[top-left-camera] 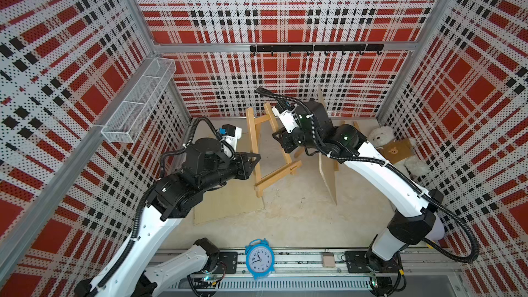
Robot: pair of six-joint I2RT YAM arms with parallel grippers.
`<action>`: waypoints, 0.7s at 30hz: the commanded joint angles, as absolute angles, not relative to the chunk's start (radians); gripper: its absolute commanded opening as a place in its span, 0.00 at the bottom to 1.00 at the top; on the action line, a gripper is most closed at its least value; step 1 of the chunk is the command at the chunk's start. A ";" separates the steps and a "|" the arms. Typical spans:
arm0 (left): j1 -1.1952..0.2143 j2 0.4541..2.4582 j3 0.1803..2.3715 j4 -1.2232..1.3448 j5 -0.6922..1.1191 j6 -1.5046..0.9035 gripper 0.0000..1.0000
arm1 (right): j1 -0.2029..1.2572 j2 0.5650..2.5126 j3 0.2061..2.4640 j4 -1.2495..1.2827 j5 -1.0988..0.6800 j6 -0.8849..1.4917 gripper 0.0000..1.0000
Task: Disassemble the easel
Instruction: Fold up the easel at the center of the board.
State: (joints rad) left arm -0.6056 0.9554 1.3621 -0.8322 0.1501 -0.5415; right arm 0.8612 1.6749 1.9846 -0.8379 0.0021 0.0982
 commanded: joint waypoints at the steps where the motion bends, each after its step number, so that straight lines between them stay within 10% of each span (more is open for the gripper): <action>1: -0.586 0.960 1.355 -0.793 0.147 -0.549 0.00 | 0.866 1.670 2.035 -0.767 -0.020 0.118 0.06; 11: -0.410 1.080 1.363 -0.677 0.341 -0.561 0.00 | 0.832 1.646 2.055 -0.774 0.018 0.058 0.40; 21: -0.234 1.390 1.534 -0.620 0.680 -0.465 0.00 | 0.813 1.573 2.121 -0.796 0.159 -0.064 0.45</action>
